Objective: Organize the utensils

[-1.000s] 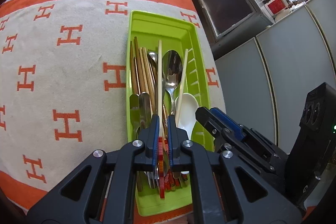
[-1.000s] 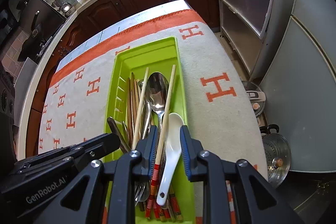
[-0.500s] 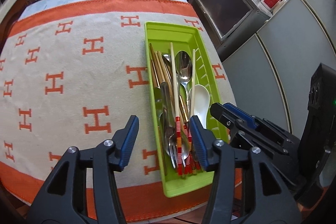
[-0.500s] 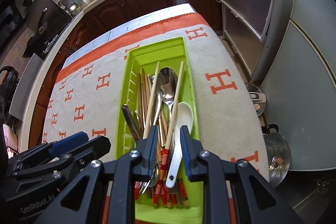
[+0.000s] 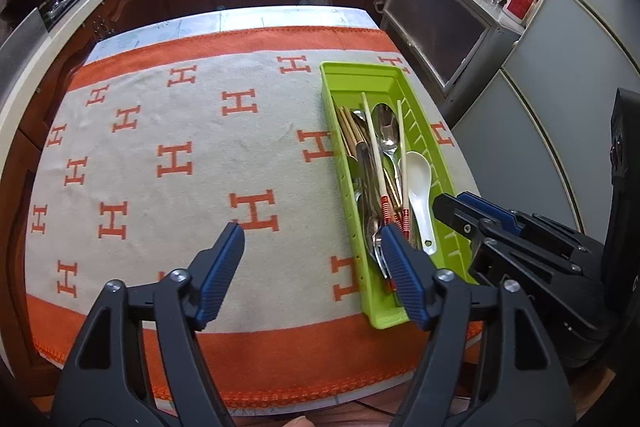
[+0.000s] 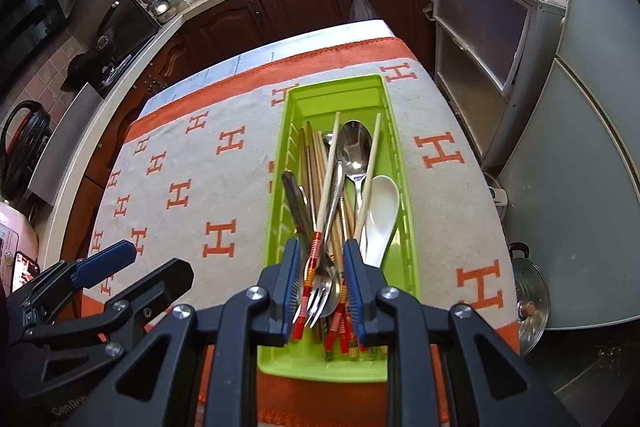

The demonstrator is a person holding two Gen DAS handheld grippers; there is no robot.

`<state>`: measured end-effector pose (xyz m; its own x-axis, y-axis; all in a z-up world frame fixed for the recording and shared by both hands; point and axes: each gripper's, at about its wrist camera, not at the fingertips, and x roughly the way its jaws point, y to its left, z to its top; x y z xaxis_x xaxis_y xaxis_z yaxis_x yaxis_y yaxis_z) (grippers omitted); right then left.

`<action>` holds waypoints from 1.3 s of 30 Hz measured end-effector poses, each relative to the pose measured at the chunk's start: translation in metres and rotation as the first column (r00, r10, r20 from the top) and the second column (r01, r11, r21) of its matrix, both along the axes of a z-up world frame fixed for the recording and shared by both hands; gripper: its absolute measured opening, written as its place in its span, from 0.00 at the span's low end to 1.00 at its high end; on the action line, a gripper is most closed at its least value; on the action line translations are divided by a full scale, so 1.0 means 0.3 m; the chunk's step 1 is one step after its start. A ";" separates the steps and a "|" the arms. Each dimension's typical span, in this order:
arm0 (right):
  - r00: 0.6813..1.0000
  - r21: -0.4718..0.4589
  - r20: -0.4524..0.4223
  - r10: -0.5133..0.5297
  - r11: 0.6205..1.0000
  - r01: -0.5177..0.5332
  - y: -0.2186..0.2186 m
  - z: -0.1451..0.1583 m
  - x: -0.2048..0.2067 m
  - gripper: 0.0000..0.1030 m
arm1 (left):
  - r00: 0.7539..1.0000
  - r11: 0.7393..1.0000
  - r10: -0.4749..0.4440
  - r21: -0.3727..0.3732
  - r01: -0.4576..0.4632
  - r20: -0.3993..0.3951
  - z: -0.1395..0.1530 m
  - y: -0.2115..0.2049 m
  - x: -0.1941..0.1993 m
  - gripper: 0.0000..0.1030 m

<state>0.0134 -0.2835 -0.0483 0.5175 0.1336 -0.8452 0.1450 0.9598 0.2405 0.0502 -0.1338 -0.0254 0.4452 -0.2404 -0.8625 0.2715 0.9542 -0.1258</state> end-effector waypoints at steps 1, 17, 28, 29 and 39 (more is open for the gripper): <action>1.000 -0.004 0.006 0.002 1.000 -0.002 0.010 0.008 -0.013 0.23 | 1.000 1.000 0.005 0.002 -0.005 0.011 0.006 0.015 -0.013 0.70; 0.984 0.006 0.167 0.060 0.998 -0.062 0.226 0.168 -0.161 0.43 | 0.958 0.981 0.168 0.059 -0.187 0.232 0.176 0.303 -0.205 0.82; 0.951 -0.051 0.272 0.146 0.989 -0.137 0.382 0.253 -0.195 0.53 | 0.934 0.956 0.257 0.078 -0.284 0.248 0.254 0.473 -0.263 0.83; 0.950 -0.052 0.274 0.150 0.989 -0.141 0.391 0.253 -0.192 0.53 | 0.929 0.952 0.270 0.075 -0.298 0.253 0.256 0.485 -0.264 0.83; 0.948 -0.072 0.277 0.154 0.988 -0.139 0.445 0.251 -0.173 0.53 | 0.917 0.942 0.305 0.063 -0.331 0.257 0.238 0.541 -0.239 0.83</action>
